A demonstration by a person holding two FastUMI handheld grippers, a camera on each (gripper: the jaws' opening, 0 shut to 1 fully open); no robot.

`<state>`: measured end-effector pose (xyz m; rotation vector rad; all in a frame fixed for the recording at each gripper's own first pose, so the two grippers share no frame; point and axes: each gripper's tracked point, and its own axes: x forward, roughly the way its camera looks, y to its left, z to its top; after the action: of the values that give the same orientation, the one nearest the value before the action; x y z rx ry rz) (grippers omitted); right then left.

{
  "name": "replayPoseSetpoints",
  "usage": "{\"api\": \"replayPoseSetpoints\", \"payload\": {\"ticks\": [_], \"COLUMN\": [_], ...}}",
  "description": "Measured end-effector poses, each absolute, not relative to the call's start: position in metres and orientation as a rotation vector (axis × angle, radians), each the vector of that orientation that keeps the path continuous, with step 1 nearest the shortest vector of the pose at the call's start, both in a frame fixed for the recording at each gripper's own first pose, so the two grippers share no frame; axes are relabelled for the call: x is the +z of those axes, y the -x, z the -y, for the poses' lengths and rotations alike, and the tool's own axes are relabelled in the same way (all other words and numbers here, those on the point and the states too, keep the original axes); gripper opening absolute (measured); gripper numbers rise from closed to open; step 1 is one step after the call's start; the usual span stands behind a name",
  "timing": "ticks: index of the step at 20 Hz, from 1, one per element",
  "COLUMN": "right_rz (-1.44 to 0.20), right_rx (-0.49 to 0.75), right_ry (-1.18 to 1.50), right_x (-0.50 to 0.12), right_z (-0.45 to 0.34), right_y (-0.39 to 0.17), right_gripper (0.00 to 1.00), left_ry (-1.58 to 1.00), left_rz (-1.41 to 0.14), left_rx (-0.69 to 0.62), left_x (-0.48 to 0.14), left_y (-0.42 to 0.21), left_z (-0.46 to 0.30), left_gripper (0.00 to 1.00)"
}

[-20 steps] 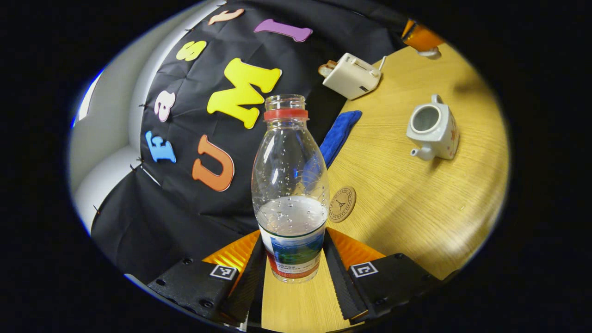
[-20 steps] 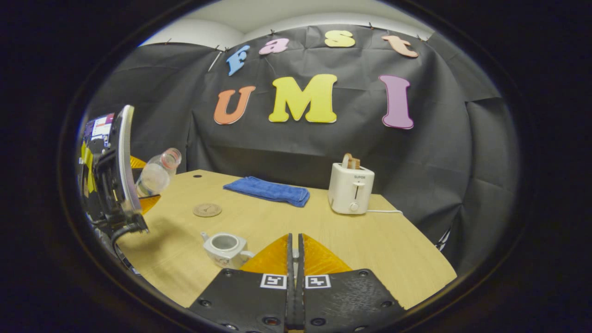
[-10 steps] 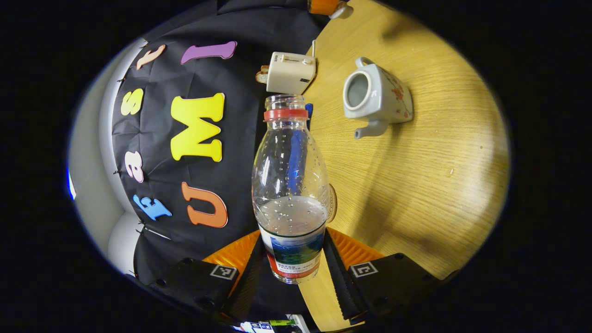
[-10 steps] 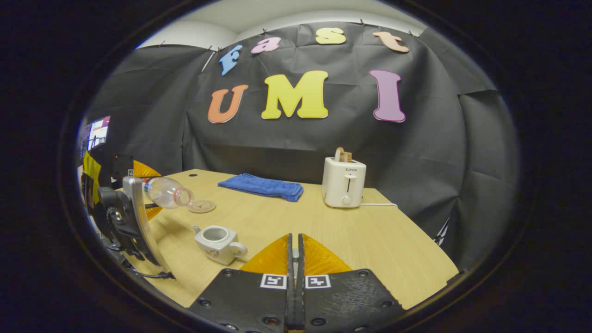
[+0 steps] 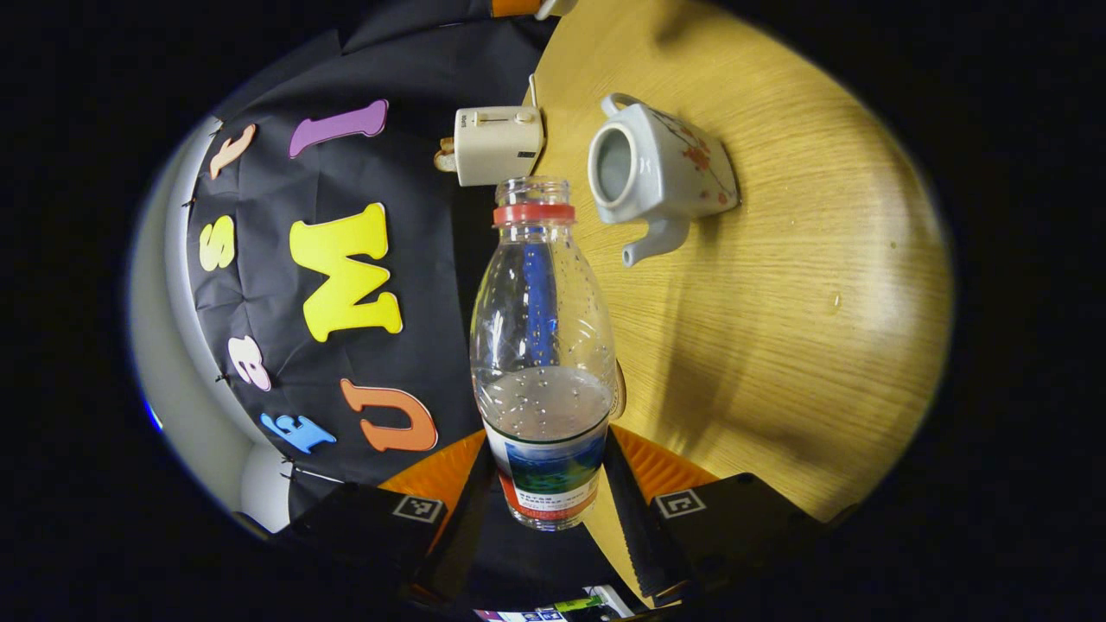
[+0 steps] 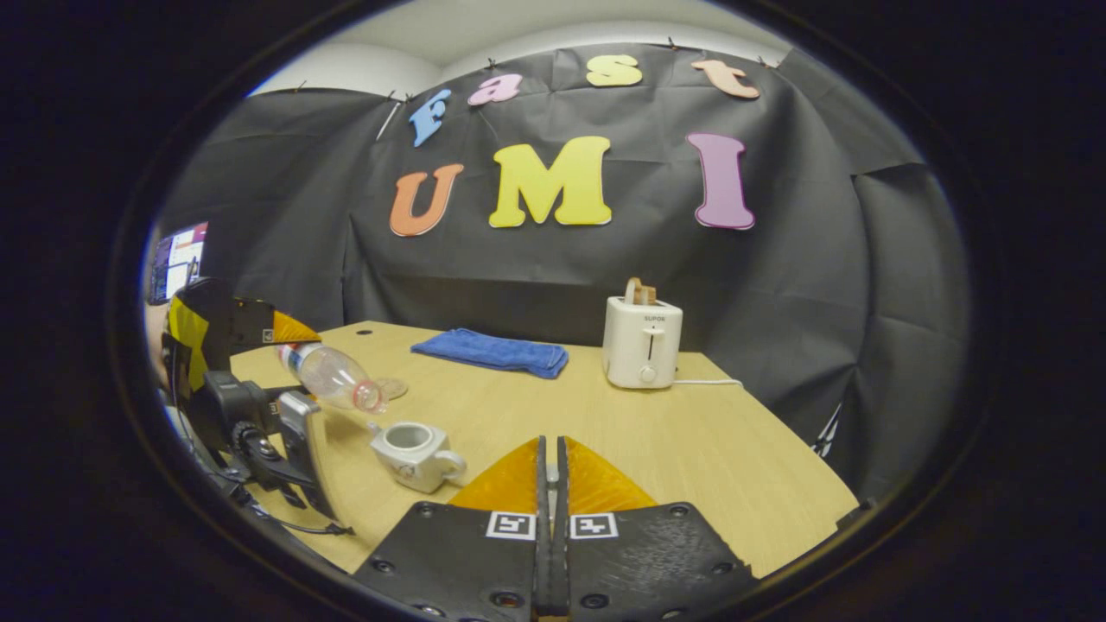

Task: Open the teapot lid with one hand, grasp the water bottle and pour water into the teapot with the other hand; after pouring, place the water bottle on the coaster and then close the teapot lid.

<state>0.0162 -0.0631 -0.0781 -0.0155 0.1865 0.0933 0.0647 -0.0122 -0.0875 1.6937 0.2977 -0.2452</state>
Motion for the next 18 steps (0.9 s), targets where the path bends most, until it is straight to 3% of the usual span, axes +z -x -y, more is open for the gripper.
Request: {"api": "replayPoseSetpoints", "payload": {"ticks": [7, 8, 9, 18], "right_rz": [-0.179, -0.18, -0.179, -0.18], "right_rx": [0.09, 0.089, 0.087, 0.081], "right_ry": [0.003, 0.002, 0.001, -0.012], "right_x": [-0.079, -0.08, -0.079, -0.082], "right_z": [0.067, 0.068, 0.069, 0.074], "right_y": [-0.014, -0.013, -0.013, -0.013], "right_gripper": [0.0, 0.0, 0.0, 0.0], "left_ry": [-1.824, -1.834, -1.85, -1.98], "left_rz": [-0.287, -0.291, -0.287, -0.222], "left_rx": [-0.225, -0.224, -0.221, -0.187], "left_x": [-0.071, -0.071, -0.07, -0.057], "left_y": [-0.083, -0.084, -0.083, -0.089], "left_z": [0.013, 0.014, 0.015, 0.025], "left_gripper": [0.74, 0.78, 0.74, 0.74]}}
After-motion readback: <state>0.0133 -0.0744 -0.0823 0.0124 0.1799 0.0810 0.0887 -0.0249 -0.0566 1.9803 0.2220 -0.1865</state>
